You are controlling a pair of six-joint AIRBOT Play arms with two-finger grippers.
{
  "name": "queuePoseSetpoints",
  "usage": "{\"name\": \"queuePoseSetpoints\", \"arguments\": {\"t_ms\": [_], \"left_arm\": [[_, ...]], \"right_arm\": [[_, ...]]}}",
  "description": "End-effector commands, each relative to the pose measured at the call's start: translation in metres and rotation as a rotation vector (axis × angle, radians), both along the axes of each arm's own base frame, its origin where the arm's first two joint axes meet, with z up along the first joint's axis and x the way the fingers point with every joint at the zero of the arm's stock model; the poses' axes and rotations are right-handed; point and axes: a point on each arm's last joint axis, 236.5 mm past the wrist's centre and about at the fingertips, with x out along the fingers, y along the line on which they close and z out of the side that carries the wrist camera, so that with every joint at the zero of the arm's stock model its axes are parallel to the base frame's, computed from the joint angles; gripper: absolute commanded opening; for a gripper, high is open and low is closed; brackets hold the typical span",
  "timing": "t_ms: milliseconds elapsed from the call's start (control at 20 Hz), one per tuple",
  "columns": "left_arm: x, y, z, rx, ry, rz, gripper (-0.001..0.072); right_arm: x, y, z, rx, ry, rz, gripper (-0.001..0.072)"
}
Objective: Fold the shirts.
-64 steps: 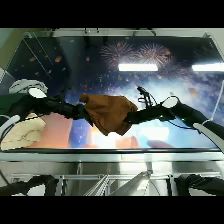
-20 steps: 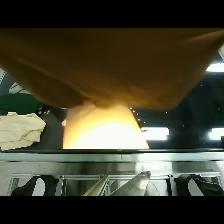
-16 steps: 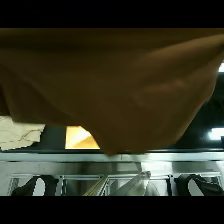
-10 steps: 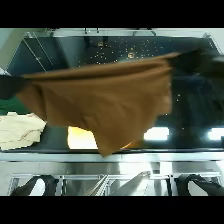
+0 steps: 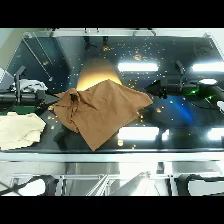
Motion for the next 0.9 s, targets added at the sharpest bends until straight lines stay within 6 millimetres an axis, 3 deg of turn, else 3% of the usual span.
{"name": "queuePoseSetpoints", "arguments": {"t_ms": [0,150,300,400,500,650,850], "left_arm": [[0.000,0.017,-0.001,-0.082,0.103,-0.034,0.0296],[-0.009,0.039,-0.003,-0.056,0.134,-0.004,0.0296],[-0.010,0.069,-0.019,0.075,0.163,0.076,0.0296],[-0.010,0.067,-0.020,0.072,0.177,0.077,0.0297],[-0.010,0.060,-0.020,0.073,0.179,0.064,0.0340],[-0.009,0.053,-0.020,0.077,0.176,0.044,0.0340],[-0.009,0.054,-0.025,0.106,0.179,0.039,0.0340]], "right_arm": [[-0.041,0.015,-0.005,0.039,0.047,0.164,0.0255],[-0.098,0.059,-0.024,0.044,0.140,0.279,0.0255],[-0.153,0.100,-0.062,-0.025,0.232,0.347,0.0260],[-0.181,0.122,-0.089,-0.102,0.299,0.359,0.0513],[-0.207,0.147,-0.102,-0.158,0.346,0.390,0.0528],[-0.228,0.181,-0.113,-0.216,0.360,0.382,0.0527],[-0.226,0.211,-0.123,-0.236,0.343,0.277,0.0526]]}}
